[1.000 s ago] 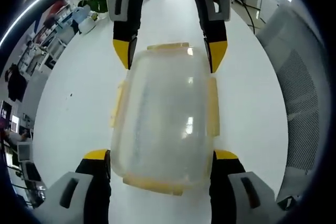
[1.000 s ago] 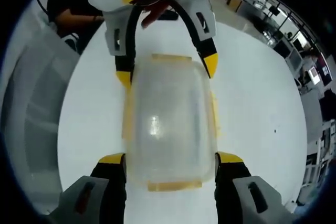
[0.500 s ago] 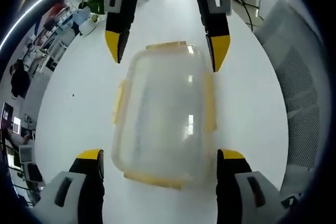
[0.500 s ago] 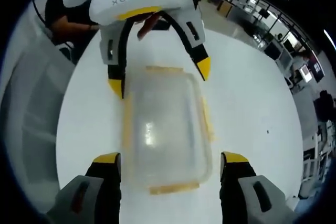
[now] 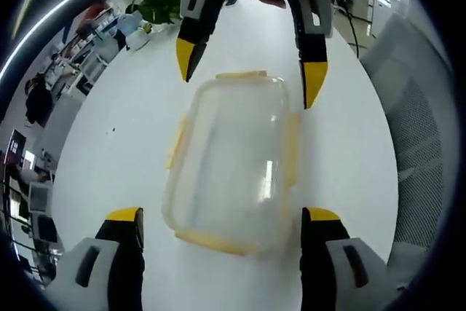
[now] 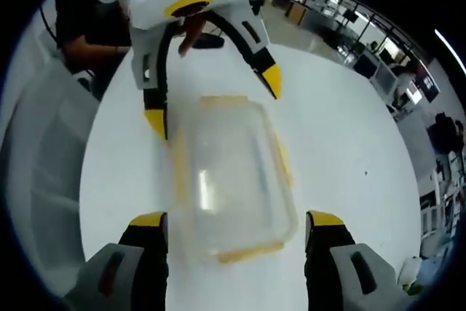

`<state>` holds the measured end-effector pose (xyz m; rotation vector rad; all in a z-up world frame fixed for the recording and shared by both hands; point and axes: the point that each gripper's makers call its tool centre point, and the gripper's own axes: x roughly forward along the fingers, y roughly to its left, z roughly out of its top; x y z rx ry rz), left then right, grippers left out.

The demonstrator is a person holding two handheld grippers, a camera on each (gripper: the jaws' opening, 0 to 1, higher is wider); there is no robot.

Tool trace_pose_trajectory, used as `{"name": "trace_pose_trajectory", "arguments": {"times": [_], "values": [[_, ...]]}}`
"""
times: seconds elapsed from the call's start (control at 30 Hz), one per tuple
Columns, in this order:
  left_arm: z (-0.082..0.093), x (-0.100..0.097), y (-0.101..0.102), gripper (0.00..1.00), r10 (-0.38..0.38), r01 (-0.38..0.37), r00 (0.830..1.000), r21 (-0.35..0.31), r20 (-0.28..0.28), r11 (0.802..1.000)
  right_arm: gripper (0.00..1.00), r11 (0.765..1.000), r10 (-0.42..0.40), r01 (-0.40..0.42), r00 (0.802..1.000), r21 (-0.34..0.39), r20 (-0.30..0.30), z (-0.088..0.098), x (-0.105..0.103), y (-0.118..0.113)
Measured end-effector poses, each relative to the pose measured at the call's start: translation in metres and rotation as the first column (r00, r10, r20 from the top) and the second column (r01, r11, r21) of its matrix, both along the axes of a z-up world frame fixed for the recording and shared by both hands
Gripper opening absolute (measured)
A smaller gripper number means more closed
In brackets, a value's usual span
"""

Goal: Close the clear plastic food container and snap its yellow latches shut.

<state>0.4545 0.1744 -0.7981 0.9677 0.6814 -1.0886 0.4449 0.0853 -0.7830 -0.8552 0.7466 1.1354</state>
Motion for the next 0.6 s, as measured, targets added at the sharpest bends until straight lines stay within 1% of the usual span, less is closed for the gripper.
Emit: {"name": "trace_pose_trajectory", "arguments": {"times": [0.1, 0.3, 0.4, 0.47, 0.57, 0.6], "values": [[0.002, -0.001, 0.001, 0.90, 0.019, -0.019, 1.000, -0.016, -0.001, 1.000, 0.77, 1.000, -0.015, 0.015, 1.000, 0.011, 0.001, 0.001, -0.002, -0.001], [0.005, 0.002, 0.004, 0.90, 0.064, -0.063, 0.998, -0.050, 0.021, 0.997, 0.77, 0.998, -0.044, 0.045, 0.999, 0.048, -0.007, 0.003, -0.006, 0.001], [0.008, 0.002, 0.006, 0.90, 0.090, -0.087, 0.996, -0.074, 0.030, 0.993, 0.77, 0.995, -0.075, 0.075, 0.997, 0.065, -0.003, 0.004, -0.006, 0.000], [0.010, 0.002, 0.006, 0.90, 0.111, -0.108, 0.993, -0.097, 0.028, 0.989, 0.77, 0.991, -0.094, 0.095, 0.995, 0.089, -0.011, 0.004, -0.008, -0.001], [0.011, -0.001, 0.008, 0.90, 0.136, -0.133, 0.991, -0.118, 0.017, 0.984, 0.77, 0.987, -0.118, 0.117, 0.993, 0.108, -0.003, 0.006, -0.009, -0.002], [0.011, -0.002, 0.009, 0.90, 0.148, -0.145, 0.989, -0.131, 0.013, 0.981, 0.78, 0.983, -0.134, 0.134, 0.991, 0.128, -0.008, 0.008, -0.010, -0.002]]}}
